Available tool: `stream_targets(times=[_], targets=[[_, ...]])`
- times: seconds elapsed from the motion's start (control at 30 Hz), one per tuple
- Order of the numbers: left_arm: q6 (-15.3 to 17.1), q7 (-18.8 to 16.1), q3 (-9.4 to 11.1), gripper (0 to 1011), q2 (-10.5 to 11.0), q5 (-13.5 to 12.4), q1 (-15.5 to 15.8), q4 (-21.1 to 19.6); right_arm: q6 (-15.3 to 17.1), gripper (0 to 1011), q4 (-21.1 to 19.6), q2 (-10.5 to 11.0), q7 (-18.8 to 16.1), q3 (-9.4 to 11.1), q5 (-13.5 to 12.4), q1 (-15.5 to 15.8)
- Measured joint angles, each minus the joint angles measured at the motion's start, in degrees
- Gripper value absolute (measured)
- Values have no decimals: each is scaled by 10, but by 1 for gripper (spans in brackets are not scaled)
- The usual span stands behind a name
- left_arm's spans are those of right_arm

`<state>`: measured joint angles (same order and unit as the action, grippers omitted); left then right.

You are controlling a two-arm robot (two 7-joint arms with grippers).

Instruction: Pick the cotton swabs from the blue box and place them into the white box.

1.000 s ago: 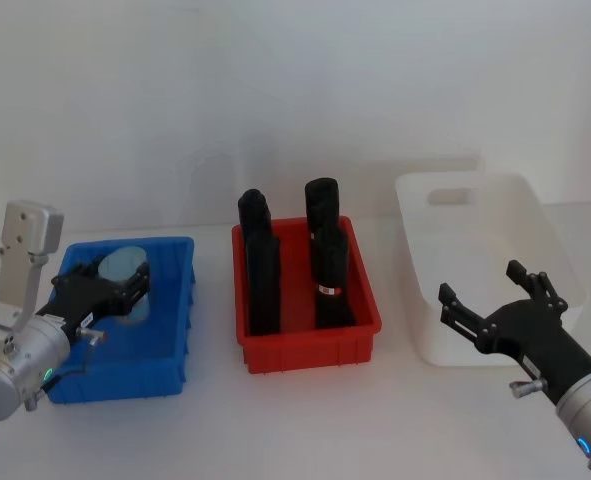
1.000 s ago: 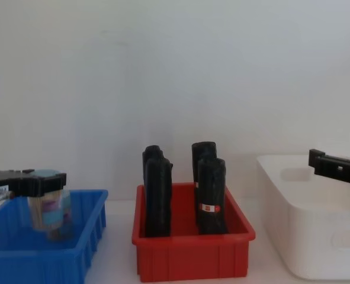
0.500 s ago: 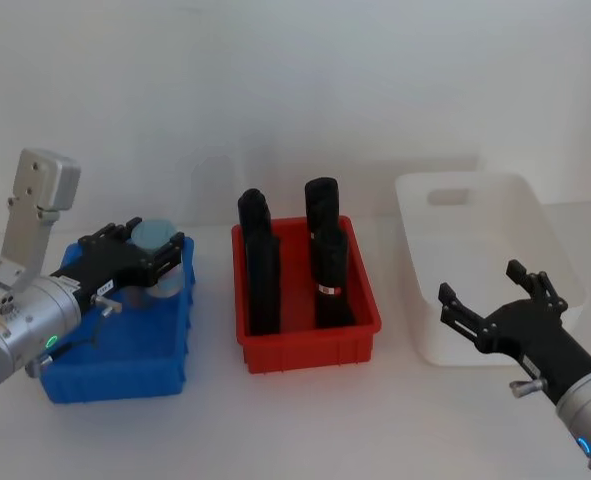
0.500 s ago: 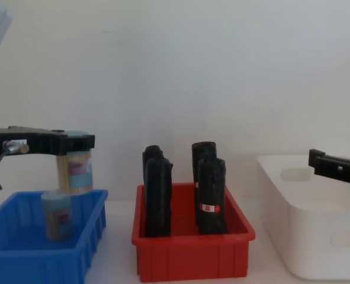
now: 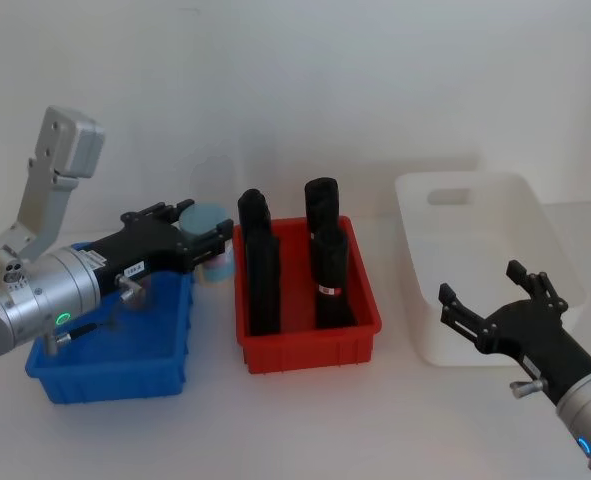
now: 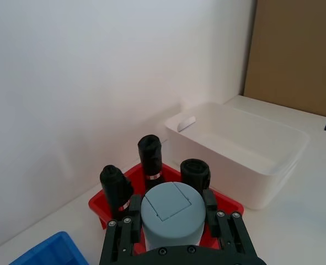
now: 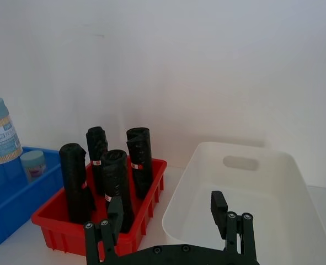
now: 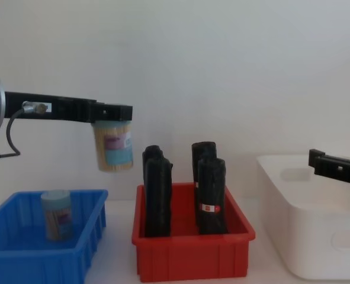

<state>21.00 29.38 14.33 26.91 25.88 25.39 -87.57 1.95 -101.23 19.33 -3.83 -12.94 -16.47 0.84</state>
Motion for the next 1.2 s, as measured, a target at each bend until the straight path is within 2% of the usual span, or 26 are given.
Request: stream_targets(times=[0.2,0.67,0.9,1.2], targets=[[24,45,5,670,-2,5,13,-16,0,1001,0,0,0,0,0,0],[50,87,11,670,-4,10,25,-34,0,1002,-1,0,-4,0,0,0],[56,96,12,670,-5,11,28,-38,3,1002,-8,2,-25,-2,2,0],[59,101,13,670,-5,11,30,-40,18,1002,-22,2,-74,-8,7,-7]])
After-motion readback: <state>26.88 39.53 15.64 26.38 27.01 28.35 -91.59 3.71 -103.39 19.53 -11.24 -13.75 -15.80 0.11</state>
